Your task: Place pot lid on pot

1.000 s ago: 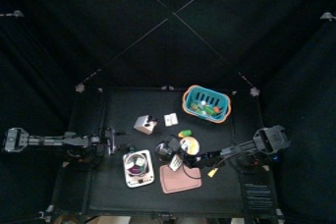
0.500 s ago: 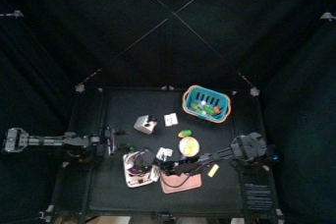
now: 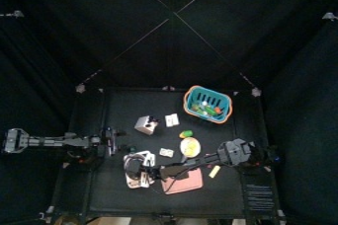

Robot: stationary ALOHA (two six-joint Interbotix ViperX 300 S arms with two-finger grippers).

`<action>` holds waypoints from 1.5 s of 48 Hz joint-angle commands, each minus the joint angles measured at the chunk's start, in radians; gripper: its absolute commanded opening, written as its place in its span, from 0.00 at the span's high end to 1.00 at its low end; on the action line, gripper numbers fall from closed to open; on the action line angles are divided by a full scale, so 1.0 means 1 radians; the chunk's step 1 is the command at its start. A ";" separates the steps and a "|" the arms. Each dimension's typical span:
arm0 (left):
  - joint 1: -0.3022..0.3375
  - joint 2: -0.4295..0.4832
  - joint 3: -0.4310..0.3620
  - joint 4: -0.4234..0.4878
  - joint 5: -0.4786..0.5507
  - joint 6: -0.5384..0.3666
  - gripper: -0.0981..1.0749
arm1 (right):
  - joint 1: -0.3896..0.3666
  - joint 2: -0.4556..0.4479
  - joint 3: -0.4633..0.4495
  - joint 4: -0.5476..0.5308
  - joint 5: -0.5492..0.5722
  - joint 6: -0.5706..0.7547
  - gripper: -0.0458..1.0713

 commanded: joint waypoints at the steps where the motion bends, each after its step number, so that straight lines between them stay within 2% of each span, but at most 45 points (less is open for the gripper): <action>1: 0.002 0.003 -0.012 -0.003 -0.005 0.002 0.12 | -0.014 -0.028 -0.034 -0.002 0.005 -0.002 0.47; 72: 0.002 0.003 -0.011 -0.003 -0.005 0.002 0.12 | -0.020 0.028 -0.066 0.051 0.008 -0.003 0.46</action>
